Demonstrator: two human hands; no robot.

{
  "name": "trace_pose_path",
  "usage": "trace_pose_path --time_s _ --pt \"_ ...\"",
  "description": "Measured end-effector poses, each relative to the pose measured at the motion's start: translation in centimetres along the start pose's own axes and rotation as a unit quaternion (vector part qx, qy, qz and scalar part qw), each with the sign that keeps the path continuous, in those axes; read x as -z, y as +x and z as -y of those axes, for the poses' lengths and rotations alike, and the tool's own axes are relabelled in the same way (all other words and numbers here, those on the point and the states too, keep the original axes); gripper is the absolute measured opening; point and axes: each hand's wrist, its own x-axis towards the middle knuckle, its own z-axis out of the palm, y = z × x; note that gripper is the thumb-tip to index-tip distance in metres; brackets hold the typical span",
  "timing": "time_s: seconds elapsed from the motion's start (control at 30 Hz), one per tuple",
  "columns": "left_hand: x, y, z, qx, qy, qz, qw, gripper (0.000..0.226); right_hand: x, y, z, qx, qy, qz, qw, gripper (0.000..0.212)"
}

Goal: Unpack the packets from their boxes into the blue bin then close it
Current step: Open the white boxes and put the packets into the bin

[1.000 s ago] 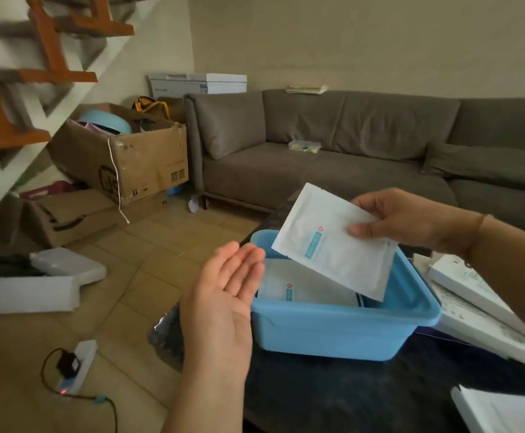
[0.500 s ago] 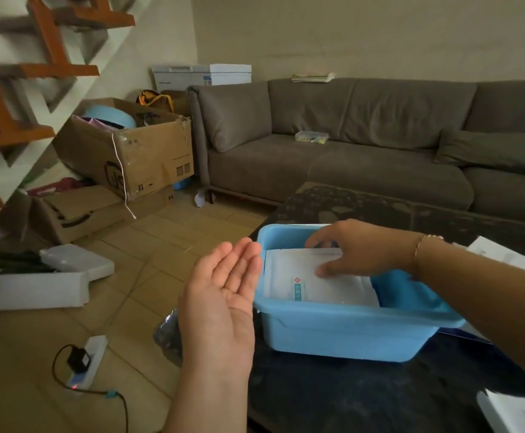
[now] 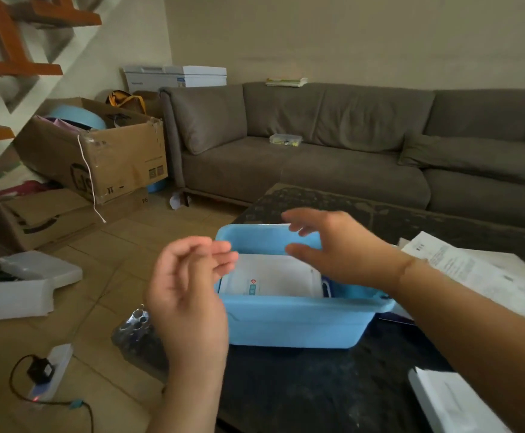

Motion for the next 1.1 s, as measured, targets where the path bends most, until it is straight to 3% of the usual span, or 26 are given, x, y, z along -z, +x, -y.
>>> trace_pose_path --time_s 0.07,0.17,0.2,0.27,0.33,0.37,0.4,0.43,0.47,0.53,0.6,0.77,0.83,0.87,0.97,1.1 --pt "-0.4 -2.6 0.5 -0.076 0.039 0.122 0.989 0.012 1.5 -5.9 -0.1 0.03 0.057 -0.162 0.985 0.034" --pt "-0.8 -6.3 1.9 -0.025 0.143 0.337 0.93 0.013 0.4 -16.1 -1.2 -0.021 0.024 -0.25 0.968 0.017" --pt "-1.3 -7.3 2.2 0.018 0.214 0.409 0.887 0.01 -0.9 -18.6 -1.8 -0.042 -0.027 -0.247 0.968 0.017" --pt "-2.0 -8.7 2.6 0.087 0.382 0.546 0.741 0.009 -3.9 -22.1 -3.6 -0.06 -0.123 -0.202 0.97 0.03" --pt "-2.9 -9.7 2.8 0.089 0.478 0.626 0.609 0.019 -5.7 -23.7 -4.6 -0.064 -0.169 -0.181 0.967 0.023" --pt "-3.5 -10.2 2.8 0.105 0.494 0.636 0.583 0.024 -5.6 -23.9 -4.7 -0.091 -0.176 -0.156 0.968 0.034" --pt "-4.2 -10.7 2.7 0.127 0.505 0.635 0.57 0.025 -6.0 -24.2 -5.4 -0.112 -0.183 -0.123 0.969 0.057" --pt "-4.8 -11.3 2.8 0.142 0.509 0.629 0.57 0.025 -6.0 -24.6 -5.8 -0.139 -0.184 -0.106 0.967 0.07" --pt "-5.3 -12.0 2.9 0.147 0.512 0.629 0.566 0.025 -6.1 -25.0 -6.4 -0.134 -0.199 -0.119 0.964 0.065" --pt "-6.0 -13.2 3.1 0.143 0.514 0.625 0.57 0.026 -6.1 -26.0 -7.1 -0.083 -0.222 -0.136 0.962 0.033" --pt "-6.4 -14.1 3.4 0.141 0.501 0.613 0.595 0.028 -7.0 -26.4 -7.7 -0.094 -0.194 -0.154 0.964 0.058" --pt "-7.7 -15.6 3.5 0.198 0.464 0.578 0.642 0.016 -5.8 -26.2 -7.6 -0.084 -0.201 -0.297 0.93 0.058" --pt "-8.2 -16.4 3.6 0.208 0.443 0.543 0.682 0.001 -5.3 -26.3 -7.3 -0.082 -0.2 -0.338 0.916 0.061" --pt "-8.3 -16.8 3.7 0.216 0.423 0.527 0.704 0.007 -5.2 -26.4 -7.2 -0.078 -0.2 -0.353 0.911 0.06" --pt "-8.8 -17.5 4.1 0.296 0.358 0.489 0.738 0.02 -4.7 -26.5 -6.9 -0.077 -0.198 -0.38 0.9 0.055" --pt "-9.3 -17.8 3.9 0.425 0.257 0.455 0.739 0.031 -4.1 -27.0 -7.0 -0.09 -0.16 -0.382 0.906 0.037"
